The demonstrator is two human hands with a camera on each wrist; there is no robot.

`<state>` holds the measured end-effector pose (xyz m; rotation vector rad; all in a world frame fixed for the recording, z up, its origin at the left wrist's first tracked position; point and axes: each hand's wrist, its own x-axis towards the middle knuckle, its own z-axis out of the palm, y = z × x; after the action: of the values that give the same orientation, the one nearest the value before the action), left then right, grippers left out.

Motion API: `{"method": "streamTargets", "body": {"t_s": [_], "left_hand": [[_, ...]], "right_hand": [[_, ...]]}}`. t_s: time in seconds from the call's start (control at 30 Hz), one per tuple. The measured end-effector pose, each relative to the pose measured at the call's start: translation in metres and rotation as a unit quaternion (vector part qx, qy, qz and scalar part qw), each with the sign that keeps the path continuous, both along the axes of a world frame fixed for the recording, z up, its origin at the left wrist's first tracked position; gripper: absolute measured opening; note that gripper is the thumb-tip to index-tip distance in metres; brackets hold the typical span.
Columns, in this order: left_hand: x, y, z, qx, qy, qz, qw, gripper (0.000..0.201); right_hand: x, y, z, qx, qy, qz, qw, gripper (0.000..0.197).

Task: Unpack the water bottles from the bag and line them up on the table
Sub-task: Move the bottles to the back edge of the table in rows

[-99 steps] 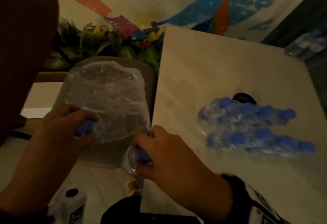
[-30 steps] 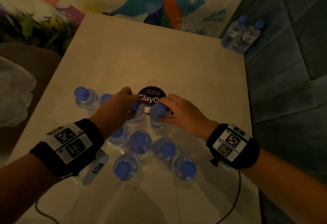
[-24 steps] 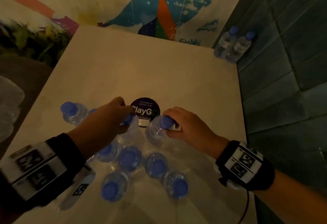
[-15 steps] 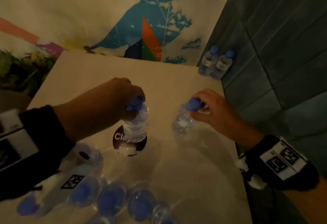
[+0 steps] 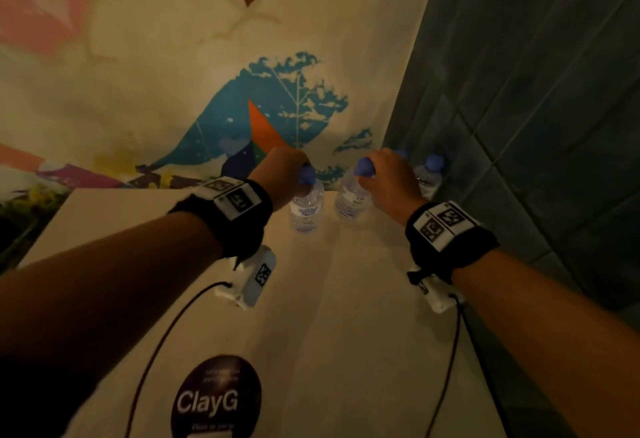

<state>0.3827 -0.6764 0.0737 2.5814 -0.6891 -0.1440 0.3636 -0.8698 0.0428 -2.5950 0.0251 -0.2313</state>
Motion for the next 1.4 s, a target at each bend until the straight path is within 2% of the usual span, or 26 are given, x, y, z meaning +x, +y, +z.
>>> {"method": "streamTargets", "body": {"t_s": [0.07, 0.17, 0.27, 0.37, 0.63, 0.9, 1.1, 1.2, 1.27, 1.4], "left_hand": [[0.018, -0.013, -0.012, -0.022, -0.005, 0.028, 0.999, 0.006], [0.040, -0.032, -0.029, -0.055, 0.003, 0.051, 0.997, 0.016], [0.056, -0.048, -0.043, -0.057, 0.005, 0.069, 0.996, 0.019], [0.070, -0.061, -0.053, -0.039, 0.004, 0.070, 0.997, 0.019], [0.087, -0.086, -0.064, -0.057, -0.021, 0.085, 0.995, 0.019], [0.093, -0.088, -0.066, -0.023, -0.010, 0.085, 0.996, 0.014], [0.088, -0.084, -0.063, -0.029, -0.001, 0.088, 0.996, 0.021], [0.075, -0.070, -0.060, -0.058, -0.015, 0.092, 0.994, 0.031], [0.057, -0.054, -0.054, -0.079, -0.024, 0.093, 0.992, 0.036], [0.000, -0.004, -0.024, -0.089, -0.023, 0.085, 0.992, 0.036]], "right_hand": [[0.010, -0.005, -0.006, 0.000, 0.009, -0.008, 1.000, 0.019], [0.020, -0.011, -0.019, -0.028, 0.011, -0.022, 0.999, 0.026], [0.027, -0.019, -0.031, -0.074, 0.026, -0.040, 0.996, 0.028], [0.033, -0.026, -0.037, -0.073, 0.021, -0.040, 0.996, 0.028], [0.055, -0.027, -0.045, -0.081, -0.001, -0.028, 0.996, 0.028], [0.071, -0.026, -0.049, -0.061, -0.025, -0.062, 0.996, 0.023], [0.071, -0.027, -0.051, -0.039, -0.032, -0.066, 0.997, 0.024], [0.059, -0.028, -0.048, -0.028, -0.027, -0.080, 0.996, 0.045], [0.042, -0.026, -0.045, 0.012, -0.045, -0.087, 0.995, 0.054], [-0.023, -0.015, -0.043, 0.065, -0.070, -0.053, 0.994, 0.057]]}}
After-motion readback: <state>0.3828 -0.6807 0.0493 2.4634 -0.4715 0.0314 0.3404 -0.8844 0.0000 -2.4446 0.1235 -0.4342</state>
